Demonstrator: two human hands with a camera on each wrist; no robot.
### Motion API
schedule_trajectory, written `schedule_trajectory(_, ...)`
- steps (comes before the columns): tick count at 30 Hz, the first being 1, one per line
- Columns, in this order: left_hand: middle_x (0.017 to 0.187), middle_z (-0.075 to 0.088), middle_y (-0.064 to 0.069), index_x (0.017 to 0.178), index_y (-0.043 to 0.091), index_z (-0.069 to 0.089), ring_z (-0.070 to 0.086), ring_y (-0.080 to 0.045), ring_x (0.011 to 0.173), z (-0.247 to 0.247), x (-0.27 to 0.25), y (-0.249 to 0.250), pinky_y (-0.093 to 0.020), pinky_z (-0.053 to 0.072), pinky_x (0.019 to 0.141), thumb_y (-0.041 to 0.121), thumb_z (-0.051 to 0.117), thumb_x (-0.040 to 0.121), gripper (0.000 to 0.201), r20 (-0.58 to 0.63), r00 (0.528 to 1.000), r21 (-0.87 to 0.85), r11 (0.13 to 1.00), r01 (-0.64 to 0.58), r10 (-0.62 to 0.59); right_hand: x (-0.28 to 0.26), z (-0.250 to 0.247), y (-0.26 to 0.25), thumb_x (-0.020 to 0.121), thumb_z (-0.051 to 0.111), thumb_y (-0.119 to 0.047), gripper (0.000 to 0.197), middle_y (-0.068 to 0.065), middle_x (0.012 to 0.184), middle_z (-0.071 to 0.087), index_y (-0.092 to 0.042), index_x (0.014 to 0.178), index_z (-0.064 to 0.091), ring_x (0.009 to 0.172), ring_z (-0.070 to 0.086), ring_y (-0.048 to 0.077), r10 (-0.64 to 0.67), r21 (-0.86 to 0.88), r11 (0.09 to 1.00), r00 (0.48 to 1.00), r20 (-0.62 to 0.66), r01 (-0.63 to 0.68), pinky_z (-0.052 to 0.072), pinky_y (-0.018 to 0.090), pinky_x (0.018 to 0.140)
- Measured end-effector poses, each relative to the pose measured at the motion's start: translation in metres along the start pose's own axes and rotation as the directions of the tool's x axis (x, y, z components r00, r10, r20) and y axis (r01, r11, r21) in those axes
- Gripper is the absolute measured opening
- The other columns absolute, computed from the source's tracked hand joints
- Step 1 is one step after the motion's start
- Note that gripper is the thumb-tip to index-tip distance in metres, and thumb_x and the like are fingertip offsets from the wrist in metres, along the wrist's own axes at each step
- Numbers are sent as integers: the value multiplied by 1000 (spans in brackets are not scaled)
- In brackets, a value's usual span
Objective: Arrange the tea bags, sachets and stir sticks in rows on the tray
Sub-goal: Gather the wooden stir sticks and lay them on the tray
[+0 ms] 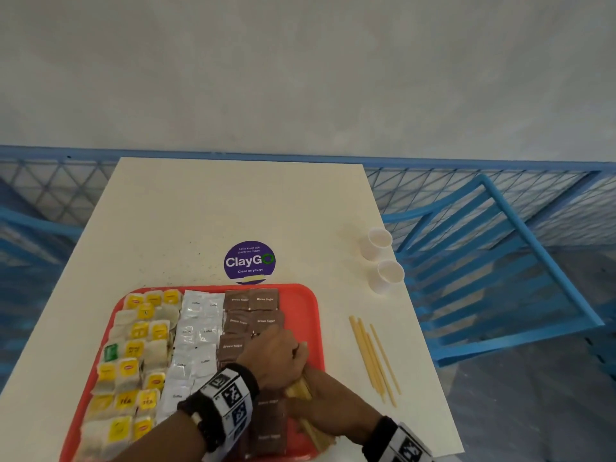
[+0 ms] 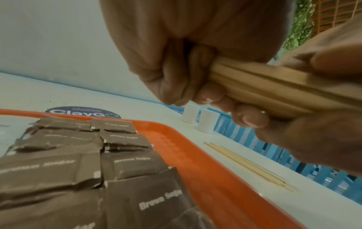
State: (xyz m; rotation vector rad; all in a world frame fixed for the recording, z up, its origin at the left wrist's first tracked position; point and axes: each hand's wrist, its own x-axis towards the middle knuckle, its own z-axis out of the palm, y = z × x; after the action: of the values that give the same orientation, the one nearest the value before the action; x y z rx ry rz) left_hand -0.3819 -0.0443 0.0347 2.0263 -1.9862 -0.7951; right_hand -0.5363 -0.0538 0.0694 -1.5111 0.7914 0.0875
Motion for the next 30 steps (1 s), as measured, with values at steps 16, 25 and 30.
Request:
schedule_trajectory(16,90,71,-5,80,19,60,70,-24,87,7,7,-1,-40,57,86,49,54,96,35,194,866,-554,676,485,-461,72,3,47,94,46,-38,39,13,112,65,-8,116,56,98,65,27,245,-215,910,880,-408,-353,54,36,83)
schedule_trajectory(25,91,71,-7,80,9,69,65,-24,85,23,23,-4,-27,47,72,14,57,91,17,189,864,-376,779,502,-466,82,20,31,91,59,-29,53,12,133,48,-6,131,33,121,55,29,325,-274,787,749,-577,-553,47,38,96)
schedule_trajectory(30,77,66,-9,63,10,58,65,-27,81,22,24,-10,-25,43,67,9,57,89,26,187,868,-340,798,497,-461,78,18,25,92,56,-27,47,12,130,48,-5,131,41,120,52,29,264,-398,722,757,-598,-566,48,36,94)
